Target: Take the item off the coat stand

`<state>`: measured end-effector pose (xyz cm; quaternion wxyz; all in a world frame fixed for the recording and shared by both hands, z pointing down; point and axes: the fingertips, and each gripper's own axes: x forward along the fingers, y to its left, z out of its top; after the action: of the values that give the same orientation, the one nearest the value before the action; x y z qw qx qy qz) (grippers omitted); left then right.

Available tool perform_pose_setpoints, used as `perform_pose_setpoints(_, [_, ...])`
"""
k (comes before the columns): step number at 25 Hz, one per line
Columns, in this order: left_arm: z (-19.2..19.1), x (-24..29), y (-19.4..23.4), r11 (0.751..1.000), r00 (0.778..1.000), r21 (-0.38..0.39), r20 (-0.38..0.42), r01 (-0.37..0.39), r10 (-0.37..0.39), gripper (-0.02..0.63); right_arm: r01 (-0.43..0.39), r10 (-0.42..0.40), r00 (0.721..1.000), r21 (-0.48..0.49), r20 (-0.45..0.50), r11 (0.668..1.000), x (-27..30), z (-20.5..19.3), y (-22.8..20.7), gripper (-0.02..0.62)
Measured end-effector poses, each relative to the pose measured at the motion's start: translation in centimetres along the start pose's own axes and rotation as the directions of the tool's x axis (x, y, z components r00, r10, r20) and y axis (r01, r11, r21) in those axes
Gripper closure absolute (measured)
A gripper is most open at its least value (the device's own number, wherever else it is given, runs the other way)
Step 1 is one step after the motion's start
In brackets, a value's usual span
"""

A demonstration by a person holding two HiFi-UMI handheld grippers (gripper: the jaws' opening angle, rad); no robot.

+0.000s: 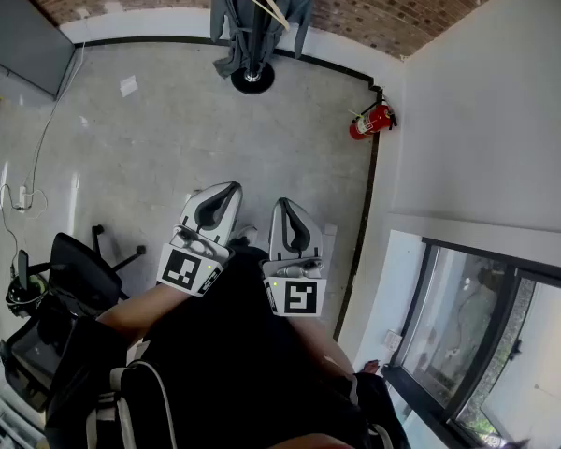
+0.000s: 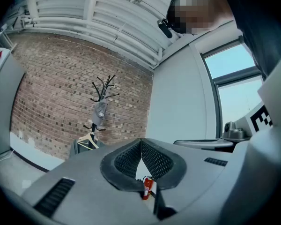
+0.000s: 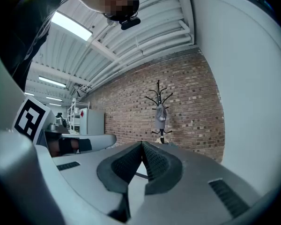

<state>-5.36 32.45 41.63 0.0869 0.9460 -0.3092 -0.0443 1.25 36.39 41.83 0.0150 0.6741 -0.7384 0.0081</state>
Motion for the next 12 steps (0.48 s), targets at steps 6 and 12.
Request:
perform_pose_setpoints(6, [0.8,0.2,1.0,1.0,1.0,-0.011,0.012,0.024,-0.023,0.588,-0.006,0.006,1.0,0.022,-0.018,1.0,0.9,0.3,1.1,0.575])
perform_pose_setpoints(12, [1.8,-0.4,1.7,1.0,0.999,0.0,0.051,0.001,-0.002,0.588,-0.054,0.054,0.998,0.006,-0.017,0.999,1.6,0.3,2.3,0.575])
